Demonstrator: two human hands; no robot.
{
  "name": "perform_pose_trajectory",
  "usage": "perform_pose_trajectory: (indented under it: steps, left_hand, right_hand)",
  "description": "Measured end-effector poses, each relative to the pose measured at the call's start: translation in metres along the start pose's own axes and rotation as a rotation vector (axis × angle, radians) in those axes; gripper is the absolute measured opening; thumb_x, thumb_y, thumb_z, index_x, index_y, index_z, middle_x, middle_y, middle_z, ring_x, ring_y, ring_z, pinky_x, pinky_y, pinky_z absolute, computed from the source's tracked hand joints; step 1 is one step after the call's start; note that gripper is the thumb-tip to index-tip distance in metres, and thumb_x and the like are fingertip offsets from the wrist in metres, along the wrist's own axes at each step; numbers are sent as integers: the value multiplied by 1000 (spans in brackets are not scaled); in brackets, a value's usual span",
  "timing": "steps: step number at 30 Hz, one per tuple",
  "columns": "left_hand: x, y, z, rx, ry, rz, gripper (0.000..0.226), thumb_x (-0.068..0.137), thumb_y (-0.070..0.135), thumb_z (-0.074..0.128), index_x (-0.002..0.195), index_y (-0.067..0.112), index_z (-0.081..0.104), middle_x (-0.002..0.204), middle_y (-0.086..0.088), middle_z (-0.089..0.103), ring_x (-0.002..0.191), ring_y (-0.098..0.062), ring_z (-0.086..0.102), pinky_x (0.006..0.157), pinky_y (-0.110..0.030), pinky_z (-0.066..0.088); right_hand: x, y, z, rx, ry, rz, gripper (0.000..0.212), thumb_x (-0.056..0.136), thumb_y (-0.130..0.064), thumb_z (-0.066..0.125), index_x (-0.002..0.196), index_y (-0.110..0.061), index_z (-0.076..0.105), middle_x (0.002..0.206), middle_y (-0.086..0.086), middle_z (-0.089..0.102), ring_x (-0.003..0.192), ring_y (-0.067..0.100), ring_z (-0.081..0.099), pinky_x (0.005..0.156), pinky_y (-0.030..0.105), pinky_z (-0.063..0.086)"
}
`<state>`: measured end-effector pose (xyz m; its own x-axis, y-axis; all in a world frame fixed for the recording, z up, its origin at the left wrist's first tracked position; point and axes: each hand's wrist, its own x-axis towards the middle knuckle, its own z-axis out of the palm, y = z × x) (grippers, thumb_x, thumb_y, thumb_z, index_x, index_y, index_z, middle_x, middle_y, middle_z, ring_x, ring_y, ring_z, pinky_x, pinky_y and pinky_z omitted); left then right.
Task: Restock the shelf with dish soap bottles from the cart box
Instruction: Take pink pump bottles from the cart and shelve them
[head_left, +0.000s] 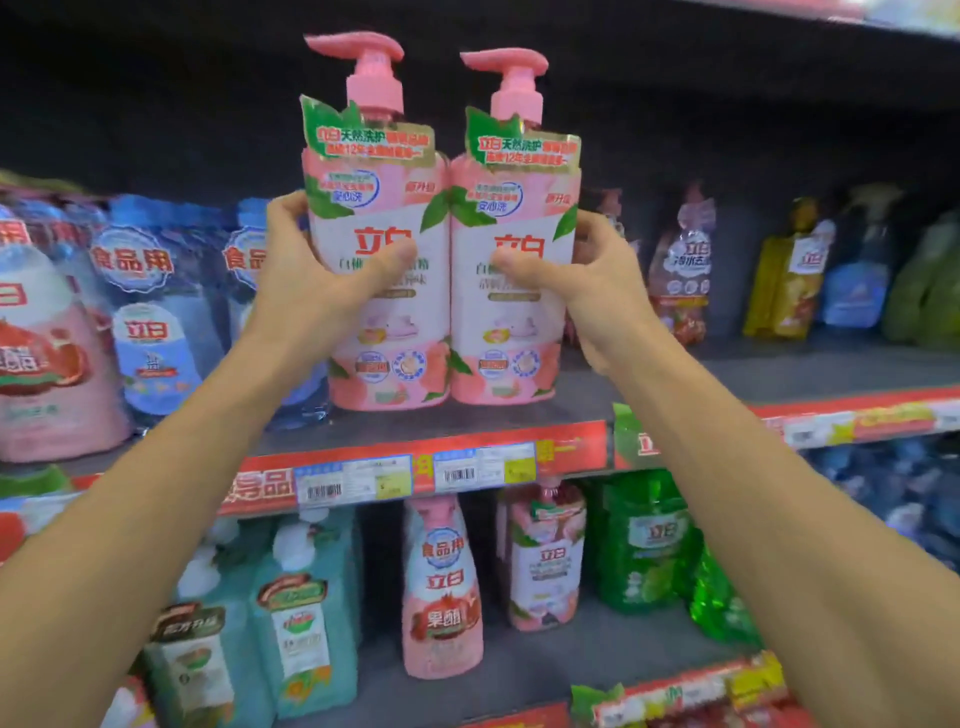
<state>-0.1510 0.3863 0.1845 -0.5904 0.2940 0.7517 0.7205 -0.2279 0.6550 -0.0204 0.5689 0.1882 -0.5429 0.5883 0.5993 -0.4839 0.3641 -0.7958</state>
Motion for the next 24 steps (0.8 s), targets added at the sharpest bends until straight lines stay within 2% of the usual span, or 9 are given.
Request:
perform_pose_trajectory:
  steps: [4,7,10,12,14,16,21,24]
  left_hand:
    - [7,-20,0,-17,4,-21,82,70,38,84,130,14,33,124,0,60,103,-3,65,88,-24,55]
    - [1,-30,1,-16,-13,-47,84,67,41,81,131,15,33,127,-1,59,108,-6,64,93,-30,54]
    - [-5,-39,5,-35,-18,-48,80,68,36,79,129,15,32,128,-2,57,107,-4,64,92,-25,54]
    - [-7,-43,8,-36,-21,-50,78,70,33,81,127,16,31,128,-3,56,106,-3,64,89,-21,54]
    - [-8,-48,9,-28,-18,-54,76,76,23,83,129,13,31,124,1,56,99,4,63,84,-16,52]
    - [-9,-53,8,-18,-14,-57,71,80,18,80,131,12,30,120,5,56,94,10,63,81,-13,50]
    - [-12,-58,6,-10,-17,-57,71,83,19,77,132,7,28,124,-1,56,95,10,62,82,-13,50]
    - [-17,-60,9,-4,-11,-51,72,83,27,74,133,6,27,124,-2,56,99,8,62,81,-11,49]
  right_hand:
    - [9,9,2,-15,-22,14,75,63,-13,93,127,-10,54,113,5,73,100,18,73,90,42,60]
    - [7,23,3,-12,-20,44,72,59,-16,93,121,-15,56,114,4,73,103,19,72,93,43,58]
    - [7,34,1,5,-16,71,70,58,-13,94,118,-17,57,112,3,74,104,19,72,92,42,58]
    - [5,37,2,22,-21,77,78,55,-14,95,122,-13,57,111,3,75,103,20,72,88,40,59]
    - [4,40,4,44,-31,87,85,52,-16,93,127,-9,55,109,4,75,101,21,73,84,39,60]
    - [3,43,6,51,-48,89,83,53,-18,90,127,-9,54,109,5,75,100,22,74,85,40,60]
    - [6,46,3,17,-132,115,71,57,-18,88,117,-14,50,106,3,76,99,22,74,89,44,59]
    - [5,45,1,-8,-175,125,73,59,-21,87,118,-15,46,103,-1,77,98,18,74,88,40,59]
